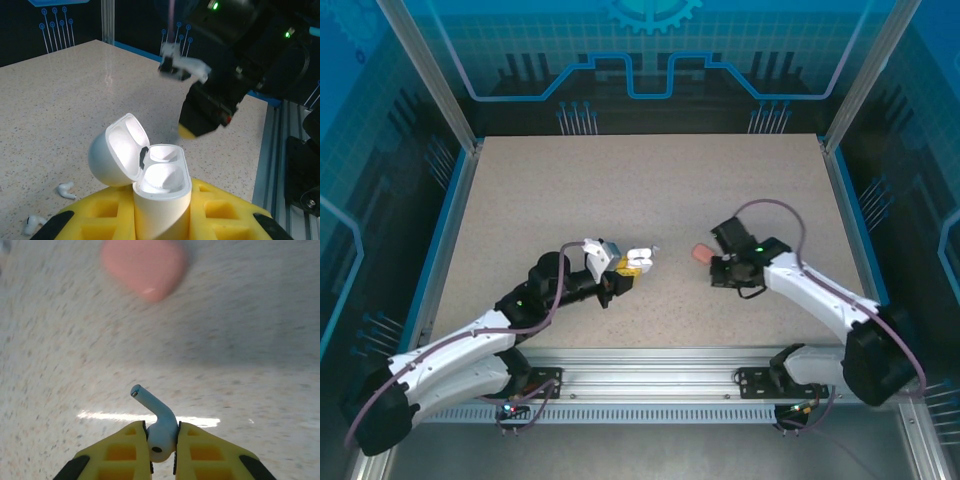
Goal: Insert wireless bluetooth earbuds into charging case
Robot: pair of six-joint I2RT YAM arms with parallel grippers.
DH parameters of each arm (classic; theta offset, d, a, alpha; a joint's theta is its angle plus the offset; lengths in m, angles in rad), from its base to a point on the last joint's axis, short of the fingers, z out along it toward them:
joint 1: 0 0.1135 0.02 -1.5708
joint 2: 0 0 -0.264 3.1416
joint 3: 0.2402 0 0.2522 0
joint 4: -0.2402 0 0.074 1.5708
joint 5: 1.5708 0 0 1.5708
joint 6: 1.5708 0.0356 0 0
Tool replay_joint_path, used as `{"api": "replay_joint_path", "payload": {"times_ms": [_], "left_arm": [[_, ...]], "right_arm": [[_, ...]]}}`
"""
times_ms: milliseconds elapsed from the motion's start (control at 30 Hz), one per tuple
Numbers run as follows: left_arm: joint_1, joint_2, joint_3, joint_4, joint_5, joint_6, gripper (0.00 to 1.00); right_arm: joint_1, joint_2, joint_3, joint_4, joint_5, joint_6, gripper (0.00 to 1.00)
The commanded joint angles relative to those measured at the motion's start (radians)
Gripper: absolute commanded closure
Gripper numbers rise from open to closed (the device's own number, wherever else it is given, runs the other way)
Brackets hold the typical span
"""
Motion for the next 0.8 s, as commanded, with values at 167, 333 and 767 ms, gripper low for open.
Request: {"api": "replay_joint_path", "payload": {"times_ms": [167, 333, 767], "left_arm": [[-0.004, -0.064, -0.022, 0.021, -0.04, 0.002, 0.89], [-0.005, -0.075, -0.023, 0.006, -0.048, 0.003, 0.88], [-0.005, -0.071, -0.022, 0.012, -0.048, 0.012, 0.88]], "right_arm": [[0.188, 0.315, 0.187, 0.003, 0.053, -0.092, 0.87], [0.219, 0.431, 0.25, -0.012, 0.046, -0.154, 0.88], [0.219, 0.465, 0.238, -0.04, 0.068, -0.212, 0.63]]}}
